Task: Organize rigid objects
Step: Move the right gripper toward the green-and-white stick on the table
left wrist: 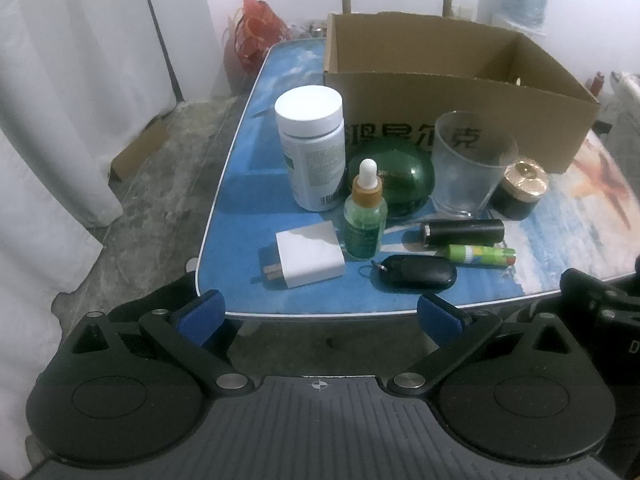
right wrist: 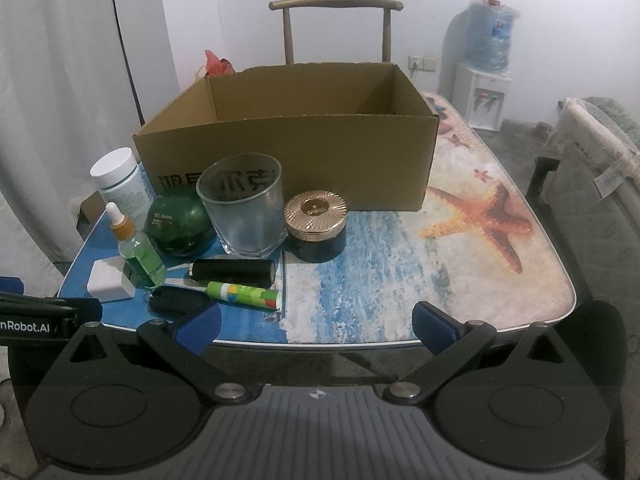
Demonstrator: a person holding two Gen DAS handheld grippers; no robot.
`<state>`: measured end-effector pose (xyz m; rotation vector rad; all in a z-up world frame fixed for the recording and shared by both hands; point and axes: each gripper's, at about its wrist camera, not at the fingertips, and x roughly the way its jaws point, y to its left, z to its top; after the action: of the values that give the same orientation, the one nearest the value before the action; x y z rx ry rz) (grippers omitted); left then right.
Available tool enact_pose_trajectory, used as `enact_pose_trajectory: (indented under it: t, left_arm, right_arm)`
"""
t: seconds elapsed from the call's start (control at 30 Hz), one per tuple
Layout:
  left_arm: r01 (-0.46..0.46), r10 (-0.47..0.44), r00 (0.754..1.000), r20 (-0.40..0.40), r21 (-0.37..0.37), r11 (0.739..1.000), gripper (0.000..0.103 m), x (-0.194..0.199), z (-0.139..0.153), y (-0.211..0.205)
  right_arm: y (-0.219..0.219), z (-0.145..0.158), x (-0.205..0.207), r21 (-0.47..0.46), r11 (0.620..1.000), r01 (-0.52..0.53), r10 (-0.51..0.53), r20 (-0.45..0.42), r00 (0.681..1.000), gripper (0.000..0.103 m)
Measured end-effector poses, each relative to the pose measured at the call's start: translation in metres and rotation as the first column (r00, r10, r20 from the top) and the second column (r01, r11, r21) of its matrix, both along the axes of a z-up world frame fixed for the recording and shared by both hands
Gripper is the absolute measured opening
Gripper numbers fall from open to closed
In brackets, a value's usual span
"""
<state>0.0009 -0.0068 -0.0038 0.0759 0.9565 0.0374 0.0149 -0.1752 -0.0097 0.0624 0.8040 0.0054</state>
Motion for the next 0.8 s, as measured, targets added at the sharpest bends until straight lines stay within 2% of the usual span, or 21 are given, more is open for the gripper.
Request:
enact_pose_trajectory:
  t: [0.8]
  left_arm:
    - [0.0, 0.0, 1.0, -0.011, 0.004, 1.0, 0.103, 0.0008, -0.0011, 0.0014]
  right_arm:
    - [-0.0009, -0.0032, 0.0029, 0.01, 1.0, 0.003, -0.003, -0.005, 1.0, 0.103]
